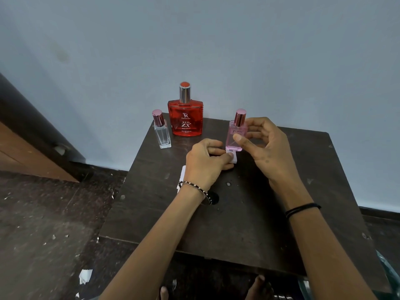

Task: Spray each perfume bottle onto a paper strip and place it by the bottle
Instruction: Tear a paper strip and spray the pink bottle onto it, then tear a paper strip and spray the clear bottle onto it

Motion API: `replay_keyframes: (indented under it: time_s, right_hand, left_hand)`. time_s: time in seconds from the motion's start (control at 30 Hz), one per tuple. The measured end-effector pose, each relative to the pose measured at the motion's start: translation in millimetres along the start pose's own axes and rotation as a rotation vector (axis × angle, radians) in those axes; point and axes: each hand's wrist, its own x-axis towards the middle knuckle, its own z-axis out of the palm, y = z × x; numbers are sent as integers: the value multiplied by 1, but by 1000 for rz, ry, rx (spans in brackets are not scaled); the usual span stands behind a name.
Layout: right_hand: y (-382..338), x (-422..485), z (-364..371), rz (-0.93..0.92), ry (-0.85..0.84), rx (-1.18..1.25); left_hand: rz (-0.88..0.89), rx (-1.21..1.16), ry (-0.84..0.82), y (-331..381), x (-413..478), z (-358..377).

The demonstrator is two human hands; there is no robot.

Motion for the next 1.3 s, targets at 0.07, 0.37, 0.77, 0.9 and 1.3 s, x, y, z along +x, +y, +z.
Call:
replay_keyframes:
  time_s: [0.07, 0.37, 0.77, 0.9, 1.3]
  right_hand:
    - [1, 0, 1, 0, -12, -21]
    - [0, -2, 1, 16, -21, -26]
    - [0, -9, -7, 68, -54, -29]
    - [-3, -24, -12, 110, 20, -72]
    - [-37, -101, 10, 137, -46, -77]
  left_hand:
    - [-7, -6, 6, 1, 0, 0]
    - [-39, -39, -28, 4, -1, -1]
    - [83, 253, 9, 11, -4, -19]
    - [207, 473, 82, 13, -4, -31]
    - [411, 905, 176, 11, -46, -62]
